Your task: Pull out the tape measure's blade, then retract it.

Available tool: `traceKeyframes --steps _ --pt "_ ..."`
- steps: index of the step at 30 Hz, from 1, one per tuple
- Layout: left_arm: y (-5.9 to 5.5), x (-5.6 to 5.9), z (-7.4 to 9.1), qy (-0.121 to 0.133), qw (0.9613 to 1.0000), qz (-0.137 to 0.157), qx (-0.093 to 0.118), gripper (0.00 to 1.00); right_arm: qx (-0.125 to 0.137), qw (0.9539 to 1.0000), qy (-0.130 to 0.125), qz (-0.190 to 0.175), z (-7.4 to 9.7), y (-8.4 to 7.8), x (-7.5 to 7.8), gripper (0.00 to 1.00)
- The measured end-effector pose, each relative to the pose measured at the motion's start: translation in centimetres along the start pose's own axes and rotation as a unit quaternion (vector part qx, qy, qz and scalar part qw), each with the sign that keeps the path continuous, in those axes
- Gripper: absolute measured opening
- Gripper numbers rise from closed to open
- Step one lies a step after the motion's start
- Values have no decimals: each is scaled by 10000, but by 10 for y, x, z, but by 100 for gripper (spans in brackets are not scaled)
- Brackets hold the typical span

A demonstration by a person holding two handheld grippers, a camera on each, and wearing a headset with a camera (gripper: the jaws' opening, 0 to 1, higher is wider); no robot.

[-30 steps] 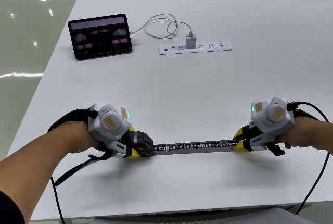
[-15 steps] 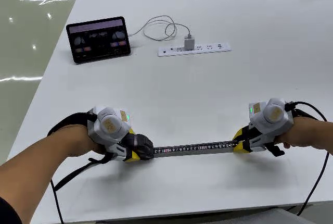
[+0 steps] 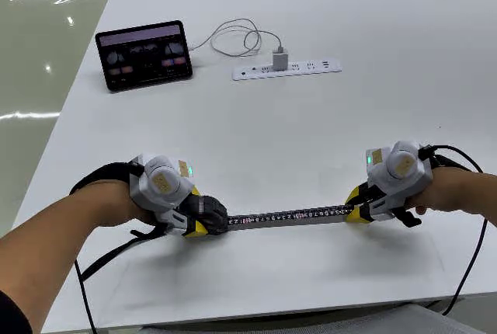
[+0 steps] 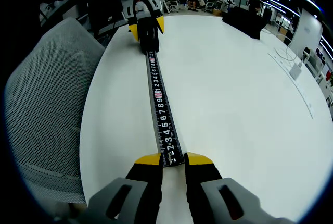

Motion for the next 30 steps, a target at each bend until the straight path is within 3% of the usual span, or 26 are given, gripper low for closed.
traceKeyframes --steps 8,17,20,23,30 --pt "1 -1 0 -44 9999 -34 -143 34 -96 9999 -70 15 -1 0 0 13" --pt "0 -3 0 -30 9999 57 -136 36 -227 9995 -125 190 -1 -1 -1 13" --pt "4 -1 3 -113 9996 275 14 40 -228 9995 -128 163 0 -2 -1 16" --pt "4 -3 5 -7 9995 324 -16 53 -247 9995 -149 150 1 -5 -1 18" --pt "2 -4 6 -11 9991 433 -50 62 -226 9995 29 205 3 -4 -8 29"
Point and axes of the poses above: the centre of the closed fingertips' face, and the gripper's own axes: z roughly backward along the fingers, x roughly to its right, y roughly out of its top, the point moved 4 cm from there along z, roughly backward along the fingers, and after that the axes turned 7 degrees about -x, right-handed, at the moved point
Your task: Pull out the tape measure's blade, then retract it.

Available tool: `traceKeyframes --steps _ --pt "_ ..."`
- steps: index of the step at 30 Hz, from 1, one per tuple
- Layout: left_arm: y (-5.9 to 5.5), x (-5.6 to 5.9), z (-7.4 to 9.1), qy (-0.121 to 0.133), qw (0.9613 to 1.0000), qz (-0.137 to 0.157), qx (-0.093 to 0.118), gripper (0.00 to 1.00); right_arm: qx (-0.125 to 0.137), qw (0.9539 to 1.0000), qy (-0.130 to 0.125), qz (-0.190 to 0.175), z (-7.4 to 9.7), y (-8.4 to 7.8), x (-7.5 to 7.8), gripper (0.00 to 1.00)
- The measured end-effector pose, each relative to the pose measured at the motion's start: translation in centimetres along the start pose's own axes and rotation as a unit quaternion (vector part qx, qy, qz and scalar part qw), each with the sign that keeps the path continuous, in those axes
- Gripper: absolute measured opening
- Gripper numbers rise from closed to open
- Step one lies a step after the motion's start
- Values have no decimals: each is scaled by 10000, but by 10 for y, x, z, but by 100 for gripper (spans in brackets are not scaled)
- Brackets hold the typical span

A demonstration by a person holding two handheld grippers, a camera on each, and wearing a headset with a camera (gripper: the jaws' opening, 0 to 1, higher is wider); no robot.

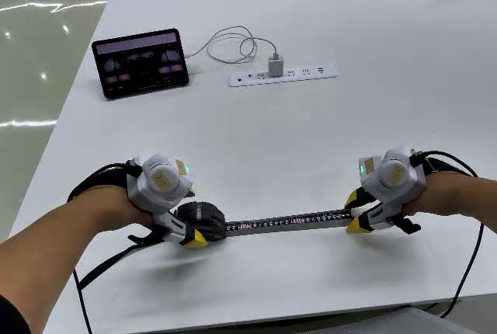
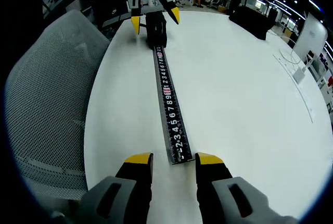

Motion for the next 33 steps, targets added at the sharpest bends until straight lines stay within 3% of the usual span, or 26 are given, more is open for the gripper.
traceKeyframes --steps 3,13,18,22,26,27,28,32,33 --pt "1 5 3 -122 9999 47 89 64 -38 10000 16 61 2 0 -1 31" --pt "-5 8 4 -126 9995 203 199 83 -4 10000 24 0 6 0 -3 43" --pt "-5 11 7 -177 9986 324 389 98 -29 9999 106 28 7 0 -7 51" --pt "-3 14 11 -233 9979 344 498 100 -5 10000 86 -36 8 1 -8 59" --pt "-4 10 12 -81 9977 435 522 100 47 9999 17 -124 10 2 -6 67" --pt "-6 5 12 82 9970 609 474 100 52 9999 13 -137 11 2 -6 69" --pt "-8 4 12 29 9961 785 412 100 58 9999 2 -160 11 2 -6 71" --pt "-4 -1 17 138 9903 1168 741 100 152 9988 -51 -457 14 4 -4 82" --pt "-1 -2 20 161 9864 1338 937 100 201 9983 -50 -541 14 5 -3 85"
Point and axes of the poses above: the centre of the closed fingertips' face, and the gripper's own axes: z roughly backward along the fingers, x roughly to its right, y roughly out of its top, the point moved 4 cm from there along z, roughly backward along the fingers, and after that the axes turned 7 degrees about -x, right-handed, at the moved point
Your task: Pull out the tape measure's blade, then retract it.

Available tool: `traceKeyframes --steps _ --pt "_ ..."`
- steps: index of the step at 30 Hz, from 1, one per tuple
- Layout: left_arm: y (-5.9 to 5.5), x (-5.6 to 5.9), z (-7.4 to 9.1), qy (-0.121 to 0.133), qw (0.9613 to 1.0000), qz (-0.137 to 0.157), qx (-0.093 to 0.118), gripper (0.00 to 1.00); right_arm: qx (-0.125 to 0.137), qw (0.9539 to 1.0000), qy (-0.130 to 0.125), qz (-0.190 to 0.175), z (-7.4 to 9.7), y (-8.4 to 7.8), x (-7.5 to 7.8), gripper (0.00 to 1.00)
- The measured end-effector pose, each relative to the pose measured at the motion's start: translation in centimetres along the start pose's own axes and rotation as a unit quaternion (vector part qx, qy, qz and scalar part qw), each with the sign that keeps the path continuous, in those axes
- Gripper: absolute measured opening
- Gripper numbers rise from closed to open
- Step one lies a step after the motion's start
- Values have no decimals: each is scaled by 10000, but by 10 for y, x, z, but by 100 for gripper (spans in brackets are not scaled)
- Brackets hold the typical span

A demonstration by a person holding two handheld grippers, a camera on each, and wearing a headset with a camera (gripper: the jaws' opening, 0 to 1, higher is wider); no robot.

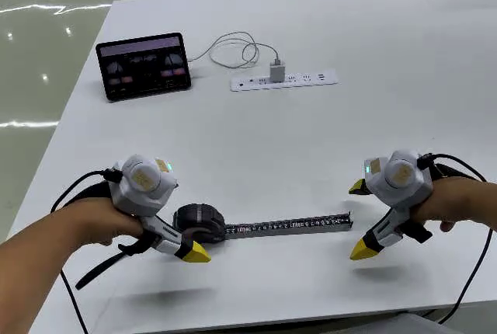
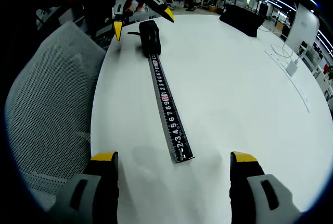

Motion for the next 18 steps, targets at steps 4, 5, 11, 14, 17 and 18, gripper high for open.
traceKeyframes --steps 4,5,11,14,17,18 --pt "-5 -6 2 101 9990 370 225 100 151 9996 -197 -139 2 0 6 89" --pt "-7 -6 3 170 9987 415 253 100 322 9984 -338 -330 3 2 9 90" --pt "-16 -7 7 370 9937 973 417 100 541 9947 -413 -773 6 -5 8 96" --pt "-20 -7 9 450 9922 1063 472 100 611 9925 -514 -930 6 -12 6 100" --pt "-23 -7 12 537 9894 1221 573 100 740 9896 -555 -1105 8 -17 2 100" --pt "-28 -10 14 684 9879 1285 528 100 785 9883 -595 -1167 8 -20 1 100"
Point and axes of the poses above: the centre of the closed fingertips' face, and the gripper's own axes: z roughly backward along the fingers, x roughly to its right, y roughly out of its top, the point moved 4 cm from there along z, roughly backward along the fingers, and after that the axes turned 7 degrees about -x, right-handed, at the moved point
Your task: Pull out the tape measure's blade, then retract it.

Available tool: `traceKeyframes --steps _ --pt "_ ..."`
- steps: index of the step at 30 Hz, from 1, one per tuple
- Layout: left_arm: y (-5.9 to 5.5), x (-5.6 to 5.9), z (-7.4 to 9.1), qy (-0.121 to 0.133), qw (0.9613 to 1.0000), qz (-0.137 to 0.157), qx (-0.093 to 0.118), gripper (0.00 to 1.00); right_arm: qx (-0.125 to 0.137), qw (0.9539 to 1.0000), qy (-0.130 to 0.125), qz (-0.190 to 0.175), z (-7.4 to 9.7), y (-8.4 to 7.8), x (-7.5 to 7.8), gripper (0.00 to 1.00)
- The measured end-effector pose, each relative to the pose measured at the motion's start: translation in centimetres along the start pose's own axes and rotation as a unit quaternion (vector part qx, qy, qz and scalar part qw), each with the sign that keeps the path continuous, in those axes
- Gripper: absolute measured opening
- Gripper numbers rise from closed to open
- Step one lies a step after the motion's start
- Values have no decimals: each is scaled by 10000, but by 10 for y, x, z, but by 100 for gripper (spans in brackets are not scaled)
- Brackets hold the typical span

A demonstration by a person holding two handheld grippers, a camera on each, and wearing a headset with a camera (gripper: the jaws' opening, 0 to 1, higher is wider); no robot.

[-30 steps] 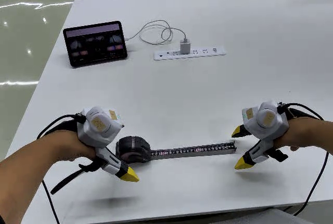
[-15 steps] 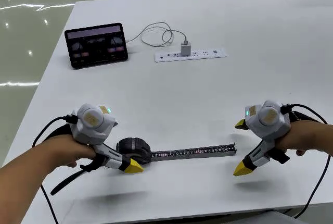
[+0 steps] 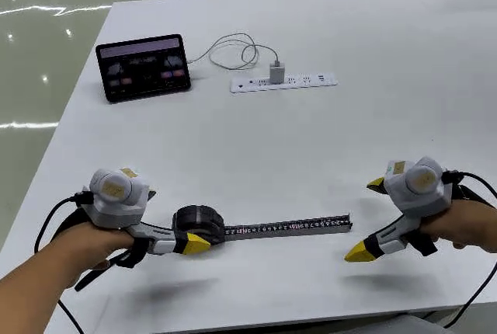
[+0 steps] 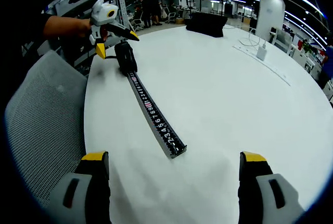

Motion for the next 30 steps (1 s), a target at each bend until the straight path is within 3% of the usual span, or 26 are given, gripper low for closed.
traceKeyframes --steps 3,8,12,16,21,23,26,30 --pt "-6 1 4 -49 9997 210 121 100 77 9999 -60 -121 4 -5 -5 100" --pt "-18 0 11 45 9992 242 302 100 260 9990 -285 -237 10 -13 -9 100" --pt "-17 0 22 182 9971 313 674 100 427 9974 -310 -486 15 -19 -15 100" --pt "-19 0 30 267 9967 319 691 100 530 9959 -398 -620 21 -21 -17 100" --pt "-20 -3 41 338 9925 612 1006 100 601 9948 -479 -675 27 -26 -24 100" --pt "-22 -5 44 484 9917 593 1029 100 666 9936 -549 -729 29 -27 -24 100" --pt "-25 -3 47 503 9913 592 1059 100 728 9926 -616 -751 31 -29 -26 100" --pt "-36 -6 47 724 9913 568 944 100 772 9916 -767 -696 39 -30 -30 100"
Point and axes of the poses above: the centre of the closed fingertips' face, and the gripper's own axes: z roughly backward along the fingers, x roughly to its right, y roughly out of its top, the point moved 4 cm from there along z, roughly backward along the fingers, and after that the axes turned 7 degrees about -x, right-handed, at the moved point
